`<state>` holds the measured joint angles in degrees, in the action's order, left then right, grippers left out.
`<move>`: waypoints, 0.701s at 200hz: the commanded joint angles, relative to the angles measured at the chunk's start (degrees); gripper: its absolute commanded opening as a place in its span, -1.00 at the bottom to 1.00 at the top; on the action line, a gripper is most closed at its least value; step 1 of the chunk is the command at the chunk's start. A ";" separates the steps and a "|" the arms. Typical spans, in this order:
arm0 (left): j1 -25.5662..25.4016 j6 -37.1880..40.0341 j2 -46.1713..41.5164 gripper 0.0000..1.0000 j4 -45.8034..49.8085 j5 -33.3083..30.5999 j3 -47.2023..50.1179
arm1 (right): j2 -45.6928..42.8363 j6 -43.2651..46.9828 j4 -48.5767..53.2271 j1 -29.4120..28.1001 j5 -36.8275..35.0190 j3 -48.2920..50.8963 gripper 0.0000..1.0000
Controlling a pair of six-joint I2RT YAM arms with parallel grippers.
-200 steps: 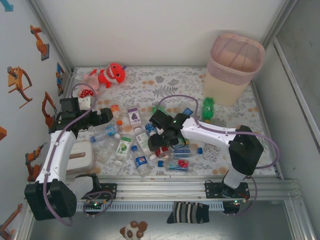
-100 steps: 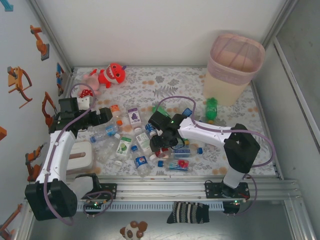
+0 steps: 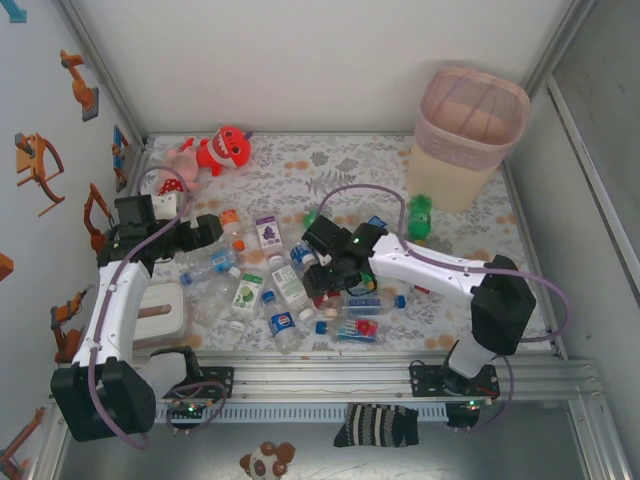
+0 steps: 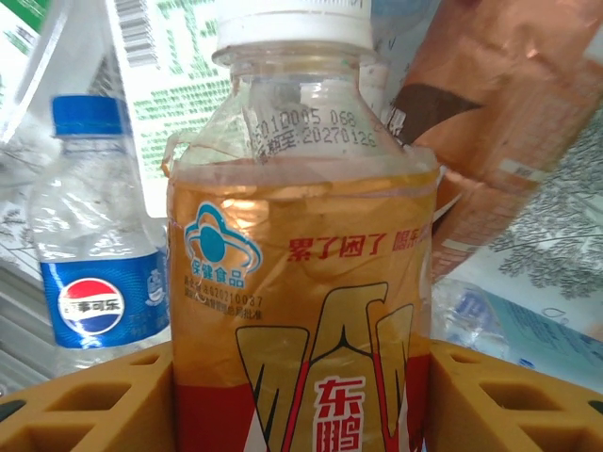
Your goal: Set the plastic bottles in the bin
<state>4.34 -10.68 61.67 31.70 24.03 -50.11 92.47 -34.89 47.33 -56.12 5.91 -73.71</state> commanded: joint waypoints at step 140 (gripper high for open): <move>0.76 -0.92 0.69 0.97 -1.46 4.36 1.06 | -2.27 14.70 14.12 36.19 -0.09 -43.17 0.19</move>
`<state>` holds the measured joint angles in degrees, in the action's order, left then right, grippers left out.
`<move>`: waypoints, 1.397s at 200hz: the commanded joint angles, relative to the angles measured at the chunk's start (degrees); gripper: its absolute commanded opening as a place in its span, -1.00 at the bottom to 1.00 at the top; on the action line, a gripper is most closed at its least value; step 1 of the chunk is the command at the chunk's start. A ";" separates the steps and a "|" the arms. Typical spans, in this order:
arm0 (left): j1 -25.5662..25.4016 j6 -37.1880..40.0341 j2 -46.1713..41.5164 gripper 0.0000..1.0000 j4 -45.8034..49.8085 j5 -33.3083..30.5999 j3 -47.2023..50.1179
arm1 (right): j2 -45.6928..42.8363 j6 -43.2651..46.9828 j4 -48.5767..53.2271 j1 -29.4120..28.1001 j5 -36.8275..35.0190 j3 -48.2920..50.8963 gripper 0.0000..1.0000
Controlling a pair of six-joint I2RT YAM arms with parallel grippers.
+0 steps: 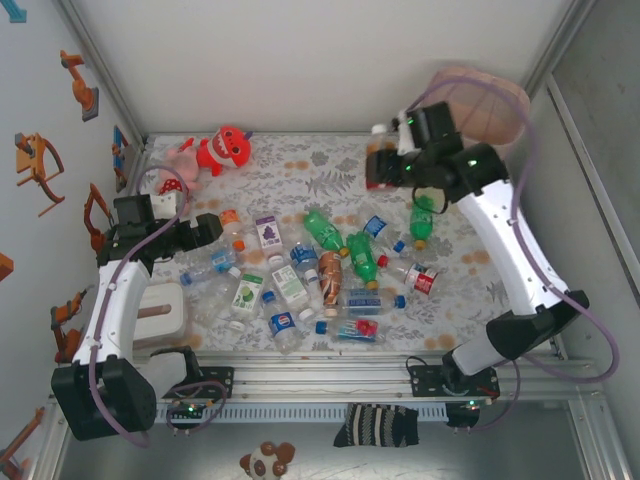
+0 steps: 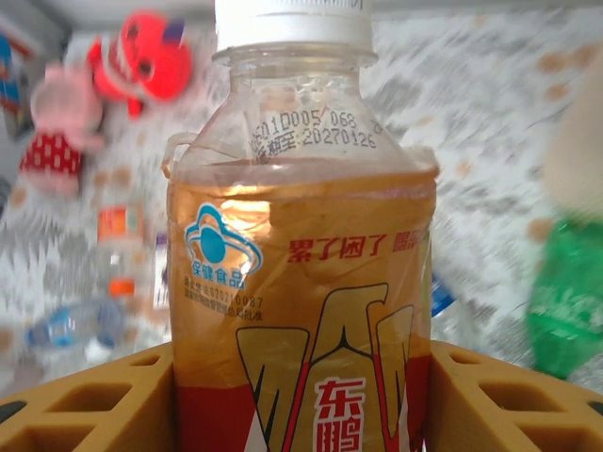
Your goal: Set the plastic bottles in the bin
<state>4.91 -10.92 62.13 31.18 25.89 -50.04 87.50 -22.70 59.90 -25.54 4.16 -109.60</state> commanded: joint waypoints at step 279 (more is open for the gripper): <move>0.41 -2.60 3.27 0.97 -2.02 6.46 1.09 | 33.91 10.34 6.24 28.79 32.54 -31.34 0.09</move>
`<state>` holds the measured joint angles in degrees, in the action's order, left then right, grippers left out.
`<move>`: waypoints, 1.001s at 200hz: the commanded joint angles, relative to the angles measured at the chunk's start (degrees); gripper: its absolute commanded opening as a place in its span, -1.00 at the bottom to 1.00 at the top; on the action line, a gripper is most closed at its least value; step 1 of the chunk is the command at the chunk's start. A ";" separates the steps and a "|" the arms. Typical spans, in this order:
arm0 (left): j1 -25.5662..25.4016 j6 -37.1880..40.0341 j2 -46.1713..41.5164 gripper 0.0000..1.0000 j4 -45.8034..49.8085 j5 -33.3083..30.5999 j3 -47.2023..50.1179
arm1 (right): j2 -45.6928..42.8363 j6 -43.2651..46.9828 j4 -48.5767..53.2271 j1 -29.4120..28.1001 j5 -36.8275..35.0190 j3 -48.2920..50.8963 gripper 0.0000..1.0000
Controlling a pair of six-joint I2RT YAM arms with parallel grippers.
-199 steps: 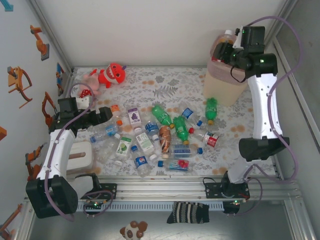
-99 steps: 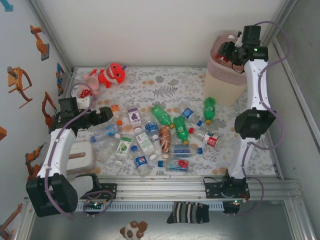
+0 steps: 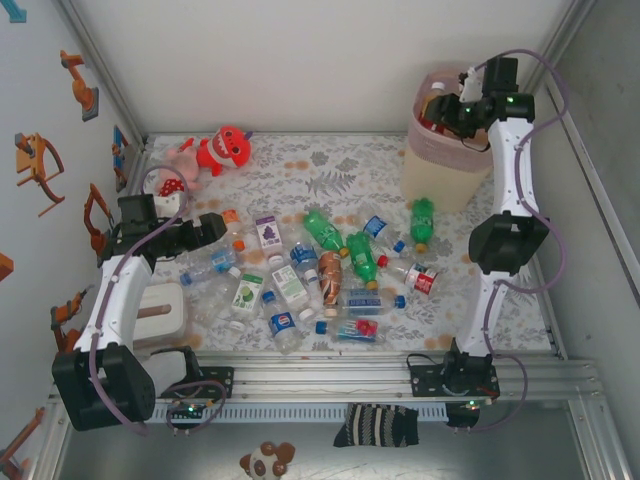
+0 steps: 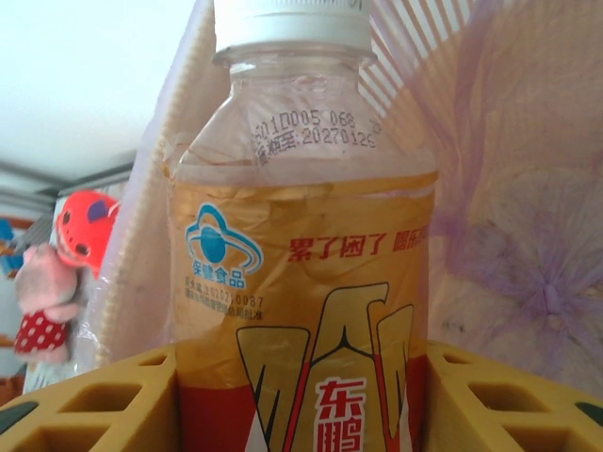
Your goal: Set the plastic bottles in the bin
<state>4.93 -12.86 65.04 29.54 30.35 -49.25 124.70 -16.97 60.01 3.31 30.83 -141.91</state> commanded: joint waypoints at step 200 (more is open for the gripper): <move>1.51 -0.94 1.66 0.97 -0.57 2.51 0.54 | 0.35 17.52 10.75 -3.15 1.96 -1.75 0.16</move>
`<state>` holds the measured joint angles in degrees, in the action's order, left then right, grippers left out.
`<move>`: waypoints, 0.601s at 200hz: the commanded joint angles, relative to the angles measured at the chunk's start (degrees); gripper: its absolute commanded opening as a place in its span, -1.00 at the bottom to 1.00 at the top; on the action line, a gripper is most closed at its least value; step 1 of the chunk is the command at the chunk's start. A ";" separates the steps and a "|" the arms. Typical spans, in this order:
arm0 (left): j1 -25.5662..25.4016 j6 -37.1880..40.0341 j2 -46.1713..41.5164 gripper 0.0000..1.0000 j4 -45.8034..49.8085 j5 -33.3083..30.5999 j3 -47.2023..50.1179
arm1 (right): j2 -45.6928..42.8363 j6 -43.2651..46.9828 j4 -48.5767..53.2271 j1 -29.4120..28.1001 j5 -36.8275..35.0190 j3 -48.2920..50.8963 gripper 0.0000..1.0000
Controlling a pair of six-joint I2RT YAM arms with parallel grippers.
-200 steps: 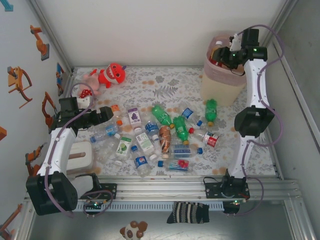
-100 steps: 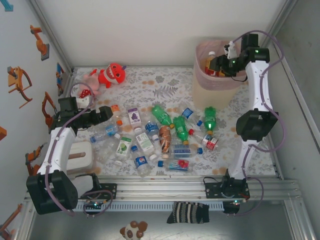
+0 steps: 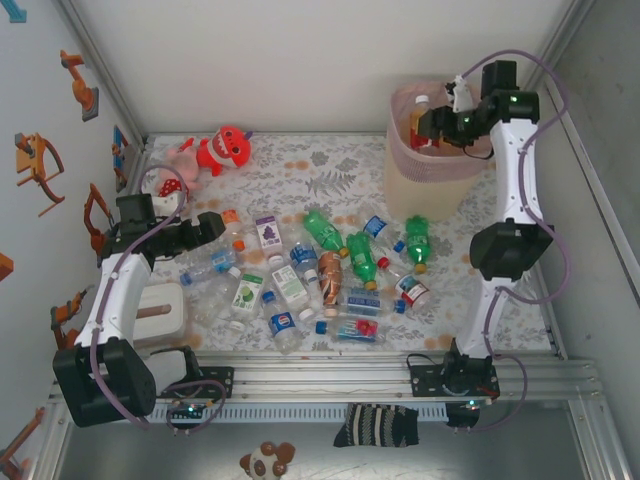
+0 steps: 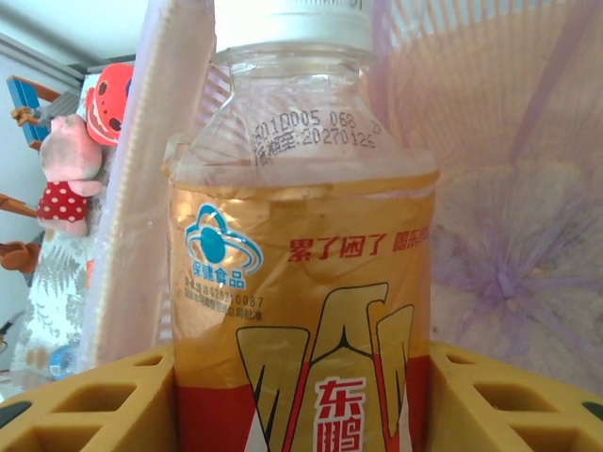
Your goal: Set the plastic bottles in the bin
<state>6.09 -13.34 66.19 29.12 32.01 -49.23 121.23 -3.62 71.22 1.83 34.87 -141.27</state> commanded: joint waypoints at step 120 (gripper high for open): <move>0.15 -0.19 2.36 0.98 1.29 -0.63 -0.23 | 17.12 7.09 -0.33 -4.51 -12.38 -3.43 0.31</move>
<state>6.09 -13.34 68.20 29.21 31.24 -49.25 136.88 1.98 70.89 -2.50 23.31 -143.00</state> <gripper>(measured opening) 0.990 0.629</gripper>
